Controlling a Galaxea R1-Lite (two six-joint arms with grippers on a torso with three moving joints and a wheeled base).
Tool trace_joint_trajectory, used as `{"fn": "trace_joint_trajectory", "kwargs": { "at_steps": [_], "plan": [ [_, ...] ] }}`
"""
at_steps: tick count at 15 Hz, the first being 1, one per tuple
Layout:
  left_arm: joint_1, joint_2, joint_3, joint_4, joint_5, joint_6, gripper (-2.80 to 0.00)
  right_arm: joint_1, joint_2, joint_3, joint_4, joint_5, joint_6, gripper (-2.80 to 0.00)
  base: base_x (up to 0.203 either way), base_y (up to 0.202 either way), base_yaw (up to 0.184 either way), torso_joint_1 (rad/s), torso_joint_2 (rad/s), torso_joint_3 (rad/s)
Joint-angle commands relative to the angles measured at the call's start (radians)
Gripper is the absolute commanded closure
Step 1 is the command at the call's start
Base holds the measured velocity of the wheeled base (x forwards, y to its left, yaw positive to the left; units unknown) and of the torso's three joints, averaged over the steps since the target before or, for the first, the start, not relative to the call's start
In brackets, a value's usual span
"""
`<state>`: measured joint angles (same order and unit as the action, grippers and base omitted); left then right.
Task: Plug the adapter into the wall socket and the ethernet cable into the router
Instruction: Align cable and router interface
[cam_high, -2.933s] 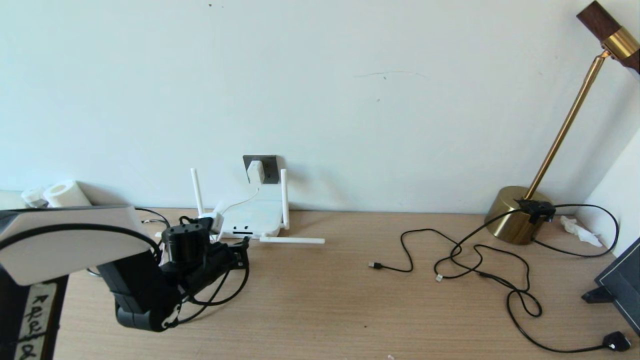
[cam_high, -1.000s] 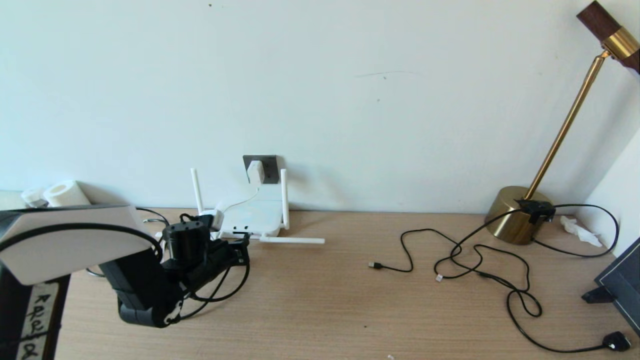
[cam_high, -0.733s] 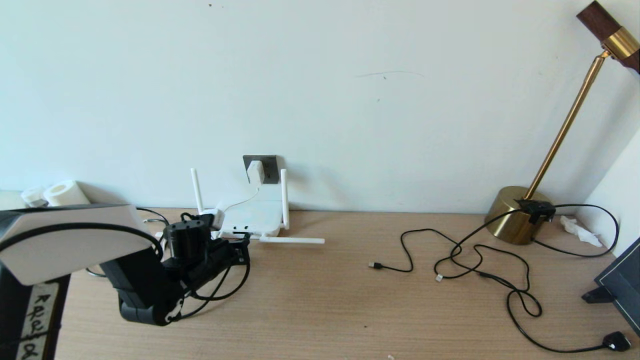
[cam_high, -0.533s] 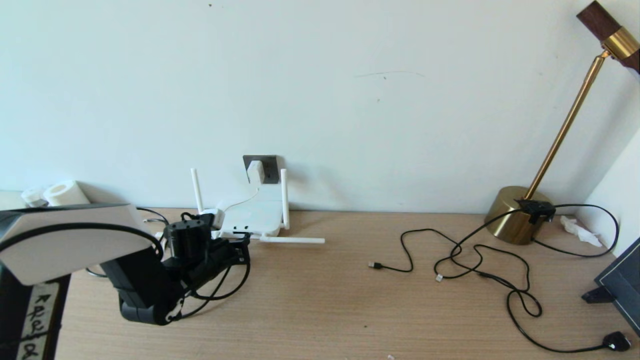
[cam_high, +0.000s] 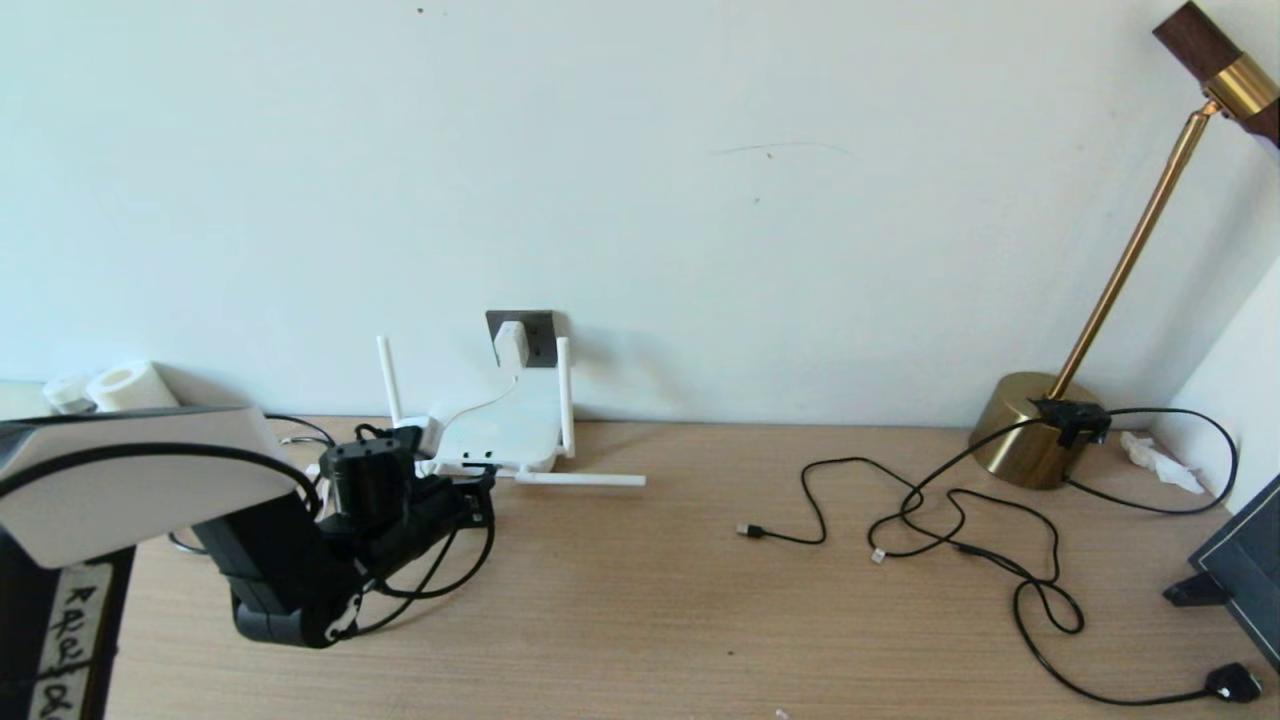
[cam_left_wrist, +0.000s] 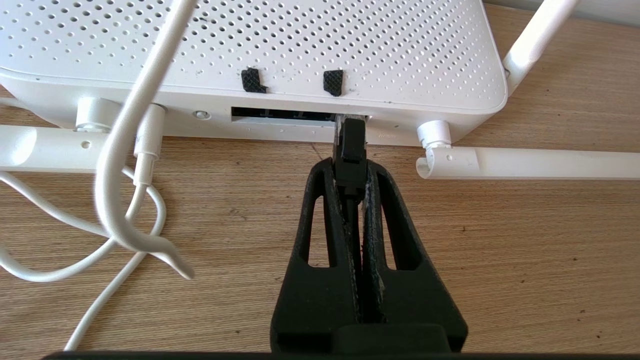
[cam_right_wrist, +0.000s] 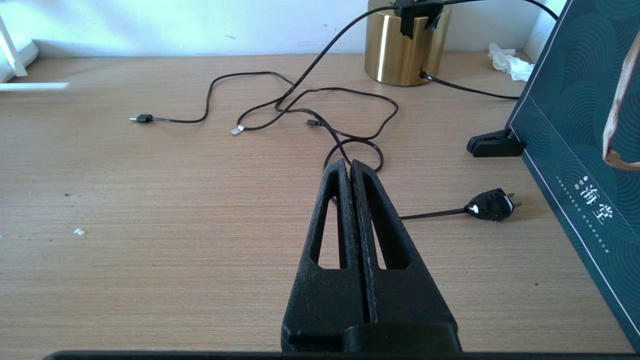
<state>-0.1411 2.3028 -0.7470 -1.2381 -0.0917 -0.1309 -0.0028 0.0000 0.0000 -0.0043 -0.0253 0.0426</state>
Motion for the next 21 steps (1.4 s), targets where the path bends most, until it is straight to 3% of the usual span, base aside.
{"fn": "trace_joint_trajectory", "kwargs": {
  "at_steps": [1,21],
  "plan": [
    [0.005,-0.001,0.0,-0.007,0.0,-0.005,0.0,0.0,0.0,0.0,0.0,-0.001,0.0,0.0,0.0,0.0,0.0,0.0,0.0,0.0],
    [0.005,-0.006,0.006,-0.007,-0.003,-0.013,0.0,0.0,0.001,0.0,0.0,0.0,0.0,0.0,0.0,0.0,0.0,0.0,0.0,0.0]
  ]
}}
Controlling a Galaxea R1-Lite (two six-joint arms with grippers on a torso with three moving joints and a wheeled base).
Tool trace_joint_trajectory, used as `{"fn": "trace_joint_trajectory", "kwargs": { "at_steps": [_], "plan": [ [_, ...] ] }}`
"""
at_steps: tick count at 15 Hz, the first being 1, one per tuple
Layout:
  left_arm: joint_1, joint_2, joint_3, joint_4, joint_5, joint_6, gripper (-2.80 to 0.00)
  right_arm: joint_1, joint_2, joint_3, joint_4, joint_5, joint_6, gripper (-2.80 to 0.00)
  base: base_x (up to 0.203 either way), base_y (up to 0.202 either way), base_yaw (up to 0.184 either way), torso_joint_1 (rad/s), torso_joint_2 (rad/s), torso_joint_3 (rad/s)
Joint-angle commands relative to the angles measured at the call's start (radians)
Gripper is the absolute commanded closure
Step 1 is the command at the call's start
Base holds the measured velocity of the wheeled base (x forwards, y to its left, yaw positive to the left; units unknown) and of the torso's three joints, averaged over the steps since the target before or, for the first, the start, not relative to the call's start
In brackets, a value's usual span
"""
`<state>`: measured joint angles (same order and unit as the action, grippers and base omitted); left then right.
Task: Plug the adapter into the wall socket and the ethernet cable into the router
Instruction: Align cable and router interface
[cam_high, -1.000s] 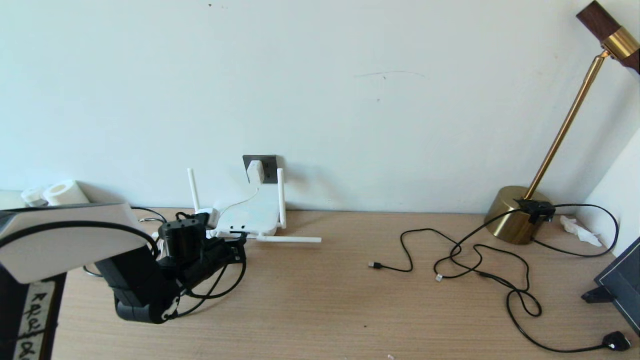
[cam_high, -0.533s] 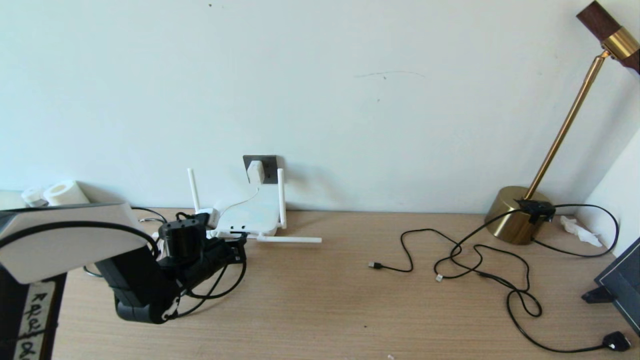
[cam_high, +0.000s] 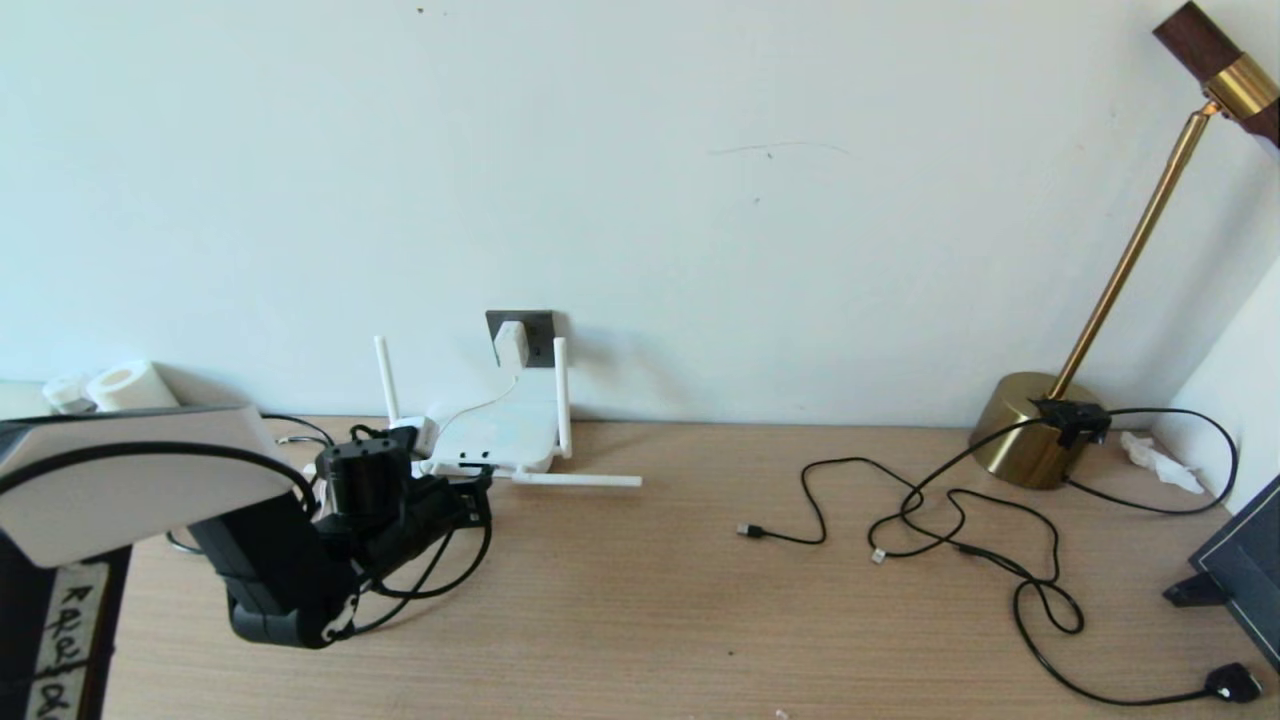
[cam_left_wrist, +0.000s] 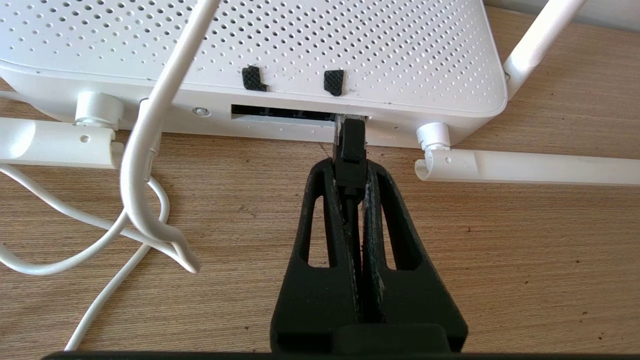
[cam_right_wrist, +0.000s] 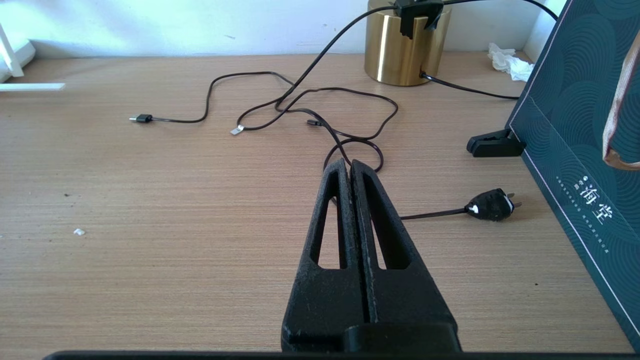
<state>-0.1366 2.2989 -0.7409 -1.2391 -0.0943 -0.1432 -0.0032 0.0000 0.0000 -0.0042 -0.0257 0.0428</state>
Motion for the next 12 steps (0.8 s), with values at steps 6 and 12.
{"fn": "trace_joint_trajectory", "kwargs": {
  "at_steps": [6,12],
  "plan": [
    [0.0,-0.006,0.001,-0.006,-0.001,-0.001,0.0,0.0,0.0,0.0,0.0,0.0,0.0,0.0,0.0,0.0,0.0,0.0,0.0,0.0],
    [0.0,-0.007,0.003,-0.006,-0.001,-0.001,0.0,0.0,0.0,0.0,0.0,0.001,0.0,0.0,0.0,0.0,0.0,0.0,0.0,0.0]
  ]
}}
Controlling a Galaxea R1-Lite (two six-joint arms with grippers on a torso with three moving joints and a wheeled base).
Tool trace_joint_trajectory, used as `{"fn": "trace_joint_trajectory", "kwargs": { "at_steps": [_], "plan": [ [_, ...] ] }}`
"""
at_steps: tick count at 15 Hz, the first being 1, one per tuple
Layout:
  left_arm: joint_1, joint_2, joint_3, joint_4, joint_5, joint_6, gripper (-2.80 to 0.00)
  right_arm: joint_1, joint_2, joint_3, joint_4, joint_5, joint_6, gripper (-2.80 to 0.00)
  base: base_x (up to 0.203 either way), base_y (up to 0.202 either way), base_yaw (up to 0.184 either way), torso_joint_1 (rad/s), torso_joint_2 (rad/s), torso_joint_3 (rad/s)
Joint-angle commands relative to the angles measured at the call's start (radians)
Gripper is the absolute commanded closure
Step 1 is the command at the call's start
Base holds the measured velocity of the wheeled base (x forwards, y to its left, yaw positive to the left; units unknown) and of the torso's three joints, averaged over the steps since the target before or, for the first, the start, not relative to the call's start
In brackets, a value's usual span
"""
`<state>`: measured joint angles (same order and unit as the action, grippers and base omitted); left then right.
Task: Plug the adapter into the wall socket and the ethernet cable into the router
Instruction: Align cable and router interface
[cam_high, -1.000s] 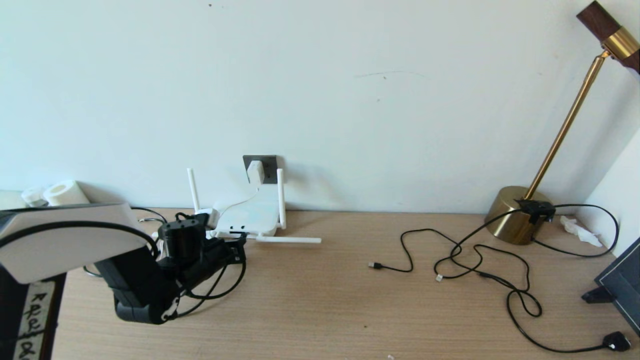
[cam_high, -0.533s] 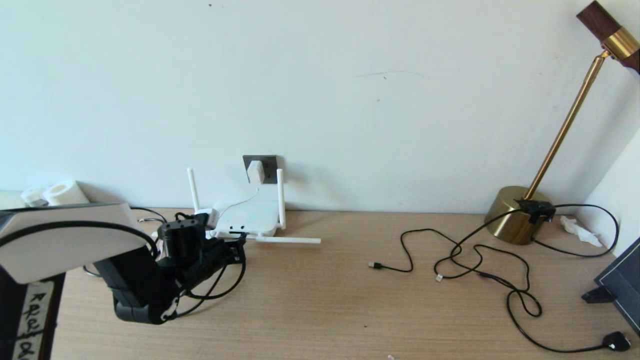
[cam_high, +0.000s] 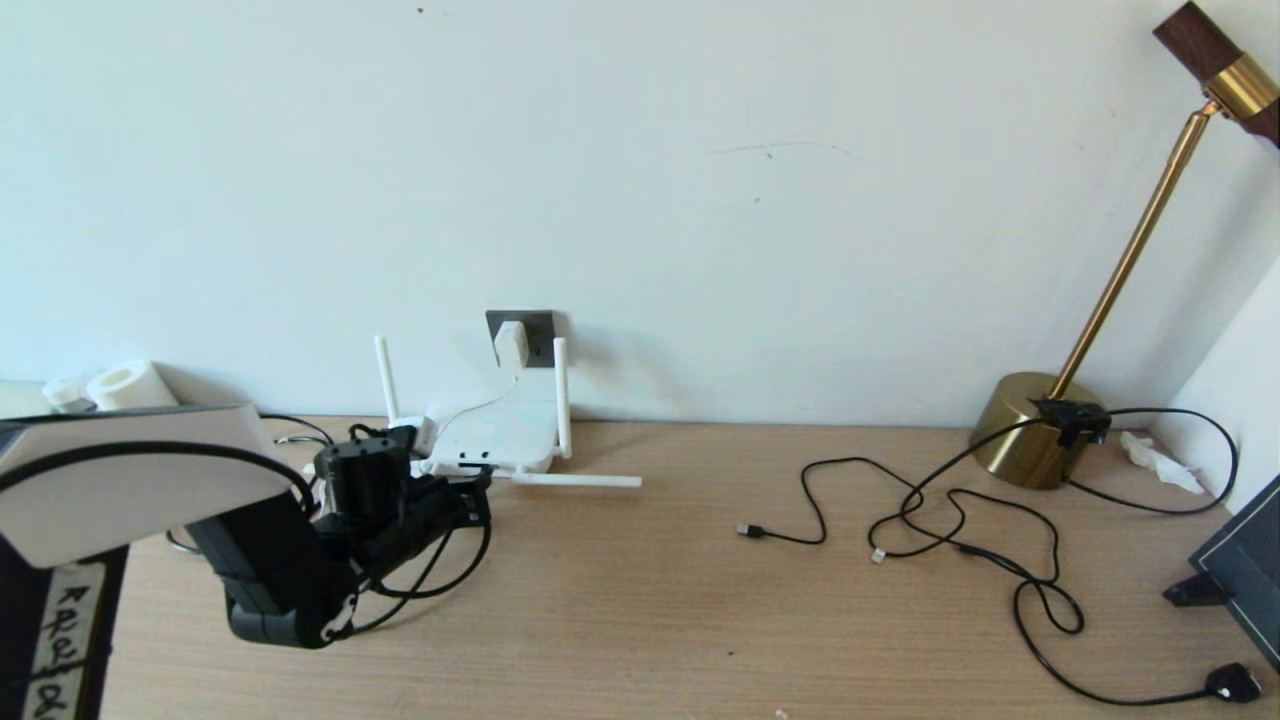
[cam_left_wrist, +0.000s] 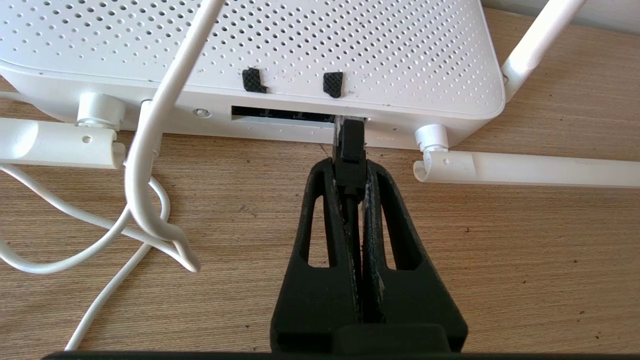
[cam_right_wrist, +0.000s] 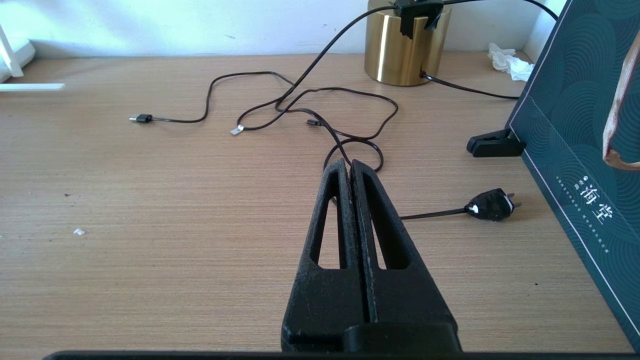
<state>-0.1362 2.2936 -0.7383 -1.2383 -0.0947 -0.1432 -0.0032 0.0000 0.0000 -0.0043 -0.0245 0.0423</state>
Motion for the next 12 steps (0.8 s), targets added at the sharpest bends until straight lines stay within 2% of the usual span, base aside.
{"fn": "trace_joint_trajectory", "kwargs": {
  "at_steps": [1,12],
  "plan": [
    [0.0,-0.003,0.001,-0.007,0.0,-0.001,0.0,0.002,0.0,0.0,0.0,0.0,0.001,0.0,0.0,0.0,0.0,0.0,0.0,0.0],
    [0.0,-0.006,0.007,-0.009,0.0,-0.001,0.0,0.001,0.002,0.0,0.0,-0.001,0.001,0.0,0.0,0.0,0.0,0.0,0.0,0.0]
  ]
}}
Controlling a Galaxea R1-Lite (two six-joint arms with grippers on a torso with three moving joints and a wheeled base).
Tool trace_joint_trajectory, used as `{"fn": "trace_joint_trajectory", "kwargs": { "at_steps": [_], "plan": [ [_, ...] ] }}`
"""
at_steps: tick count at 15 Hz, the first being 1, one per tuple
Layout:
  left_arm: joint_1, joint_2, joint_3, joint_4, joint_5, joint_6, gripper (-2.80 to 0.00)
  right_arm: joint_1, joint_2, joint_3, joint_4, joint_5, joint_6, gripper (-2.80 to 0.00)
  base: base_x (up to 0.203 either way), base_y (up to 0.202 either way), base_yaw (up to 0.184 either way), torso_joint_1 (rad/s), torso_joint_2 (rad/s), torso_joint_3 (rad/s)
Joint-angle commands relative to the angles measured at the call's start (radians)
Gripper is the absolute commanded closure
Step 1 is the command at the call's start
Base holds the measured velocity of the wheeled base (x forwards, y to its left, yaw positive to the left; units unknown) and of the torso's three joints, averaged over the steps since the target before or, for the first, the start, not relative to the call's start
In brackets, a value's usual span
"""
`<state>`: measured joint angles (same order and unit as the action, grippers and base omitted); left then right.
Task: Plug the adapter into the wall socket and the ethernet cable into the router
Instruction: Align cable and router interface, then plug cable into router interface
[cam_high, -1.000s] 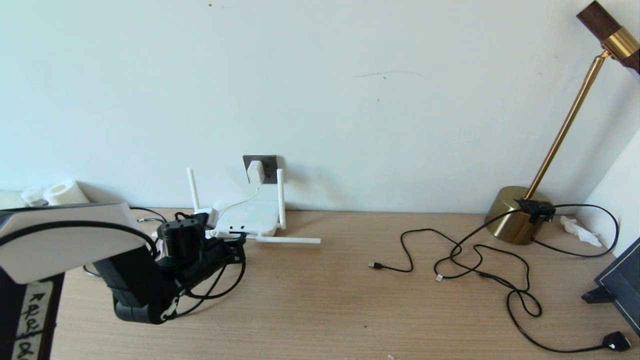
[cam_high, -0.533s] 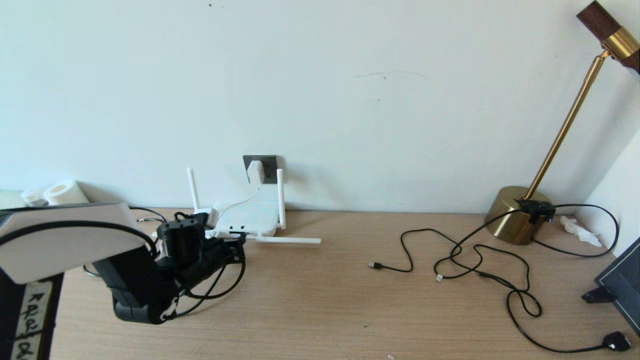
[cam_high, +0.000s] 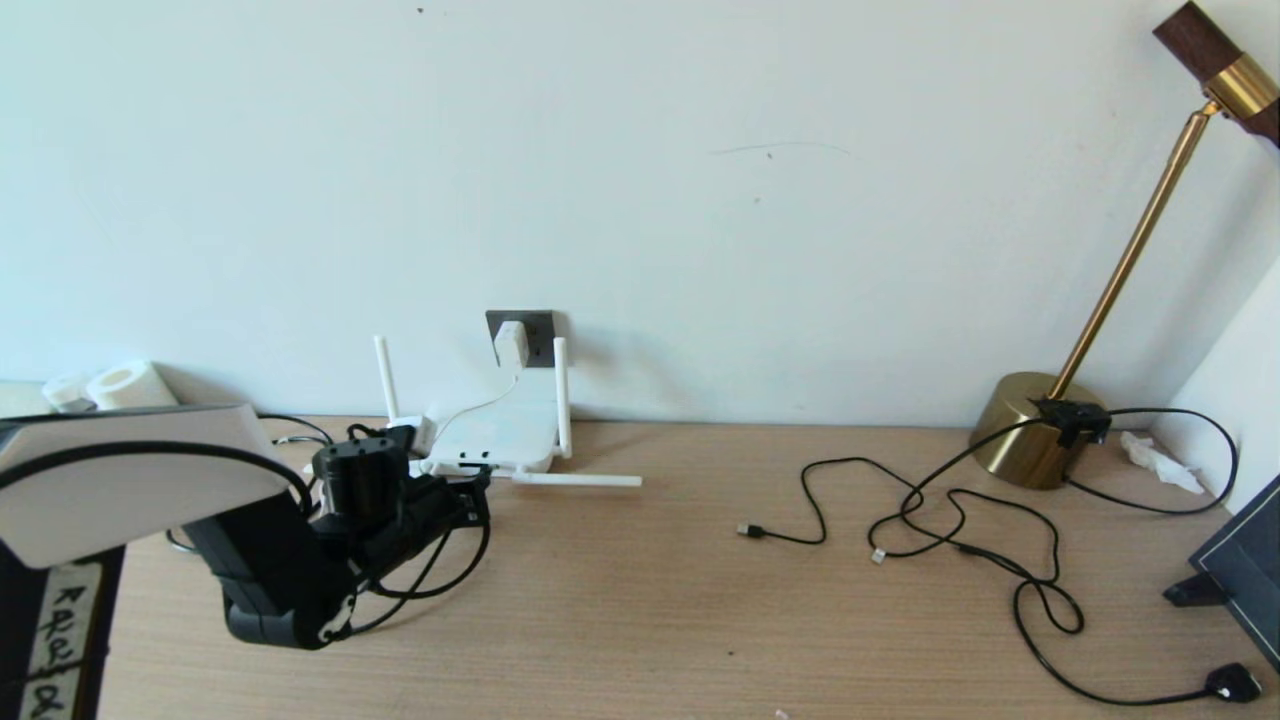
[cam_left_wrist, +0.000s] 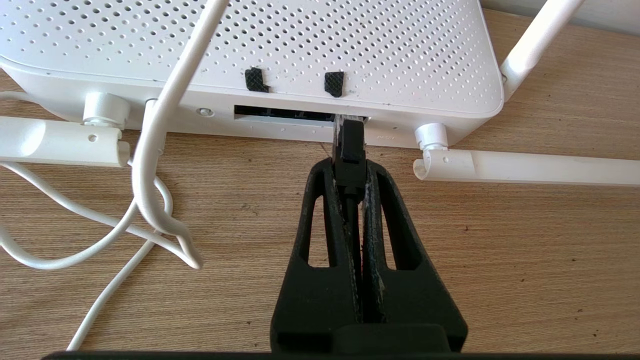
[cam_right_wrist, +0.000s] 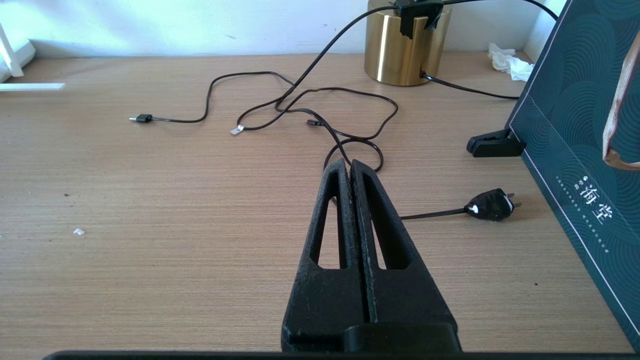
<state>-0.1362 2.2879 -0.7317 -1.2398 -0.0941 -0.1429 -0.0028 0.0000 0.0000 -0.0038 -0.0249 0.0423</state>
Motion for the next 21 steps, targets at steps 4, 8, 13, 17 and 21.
{"fn": "trace_joint_trajectory", "kwargs": {
  "at_steps": [4,8,13,17,21],
  "plan": [
    [0.0,-0.001,0.0,-0.007,-0.001,-0.001,0.0,0.0,0.0,0.0,-0.001,0.0,0.001,0.0,0.0,0.0,0.0,0.0,0.0,0.0],
    [0.0,0.0,0.009,-0.007,-0.001,-0.001,0.0,0.0,0.0,0.0,-0.001,0.0,0.001,0.0,0.0,0.0,0.0,0.0,0.0,0.0],
    [0.0,0.001,0.011,-0.007,-0.001,-0.001,0.0,0.0,0.0,0.0,-0.001,-0.001,0.001,0.0,0.0,0.0,0.0,0.0,0.0,0.0],
    [0.0,0.002,0.008,-0.007,-0.001,-0.001,0.0,0.0,0.0,0.0,-0.001,-0.001,0.001,0.0,0.0,0.0,0.0,0.0,0.0,0.0],
    [0.0,0.004,0.003,-0.007,-0.001,-0.001,0.0,0.0,0.0,0.0,-0.001,0.0,0.001,0.0,0.0,0.0,0.0,0.0,0.0,0.0]
  ]
}}
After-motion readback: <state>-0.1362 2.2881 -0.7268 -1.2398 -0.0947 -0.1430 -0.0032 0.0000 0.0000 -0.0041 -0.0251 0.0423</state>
